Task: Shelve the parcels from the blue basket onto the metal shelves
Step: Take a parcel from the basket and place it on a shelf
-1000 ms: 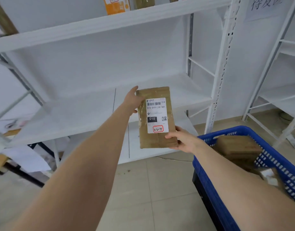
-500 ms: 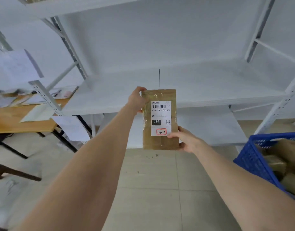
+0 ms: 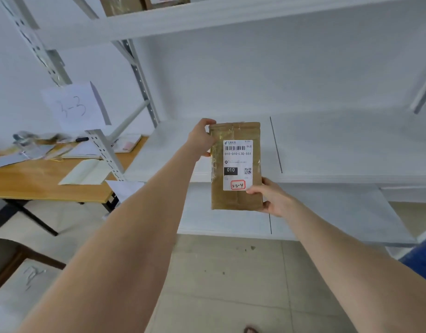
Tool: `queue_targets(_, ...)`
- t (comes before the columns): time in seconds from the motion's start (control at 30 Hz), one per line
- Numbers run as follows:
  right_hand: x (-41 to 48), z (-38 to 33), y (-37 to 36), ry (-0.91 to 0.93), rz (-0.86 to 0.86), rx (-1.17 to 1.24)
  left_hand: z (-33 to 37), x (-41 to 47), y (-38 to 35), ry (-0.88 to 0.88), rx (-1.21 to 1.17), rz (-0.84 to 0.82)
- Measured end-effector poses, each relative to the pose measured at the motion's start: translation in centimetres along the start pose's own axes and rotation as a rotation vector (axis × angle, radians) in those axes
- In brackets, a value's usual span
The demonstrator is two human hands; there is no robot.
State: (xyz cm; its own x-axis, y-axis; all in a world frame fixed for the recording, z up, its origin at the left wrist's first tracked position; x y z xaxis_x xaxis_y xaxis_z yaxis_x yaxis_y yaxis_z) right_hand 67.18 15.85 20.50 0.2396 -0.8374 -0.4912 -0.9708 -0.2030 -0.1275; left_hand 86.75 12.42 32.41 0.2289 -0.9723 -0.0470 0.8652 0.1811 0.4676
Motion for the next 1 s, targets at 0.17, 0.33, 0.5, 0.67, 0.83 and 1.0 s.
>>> queue_targets(0.17, 5.0, -4.2, -1.7, 0.043, -0.019, 0.029, 1.7, 5.2, 2.3, -0.04, 0.017, 0.017)
queue_targets(0.33, 9.0, -8.7, -2.4, 0.088, -0.012, 0.017, 4.1, 10.0, 3.7, -0.075, 0.023, 0.019)
queue_targets(0.5, 10.2, -12.2, -2.2, 0.126, 0.009, 0.013, 6.2, 12.8, 4.5, -0.112, 0.009, 0.0)
queue_targets(0.67, 9.6, -13.6, -2.2, 0.169, 0.047, 0.044, 8.0, 13.2, 4.9, -0.165, 0.004, -0.046)
queue_targets(0.83, 7.3, -14.2, -2.6, 0.221, 0.089, 0.132, 10.0, 11.9, 6.2, -0.284, 0.036, -0.118)
queue_targets(1.0, 3.7, -16.3, -3.5, 0.338, 0.165, 0.196, 13.8, 9.3, 8.8, -0.449, 0.068, -0.171)
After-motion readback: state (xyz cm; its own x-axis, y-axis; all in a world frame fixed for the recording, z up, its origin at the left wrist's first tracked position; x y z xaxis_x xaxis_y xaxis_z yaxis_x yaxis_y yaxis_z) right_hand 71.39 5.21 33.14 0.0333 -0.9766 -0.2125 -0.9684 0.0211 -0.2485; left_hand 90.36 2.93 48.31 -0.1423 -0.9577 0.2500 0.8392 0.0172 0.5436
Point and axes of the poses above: each hand's wrist, its own x-axis towards the middle knuckle, its own y-axis out of the back of the hand, z = x × y, the point moved 1 cm from there along x, towards the middle knuckle
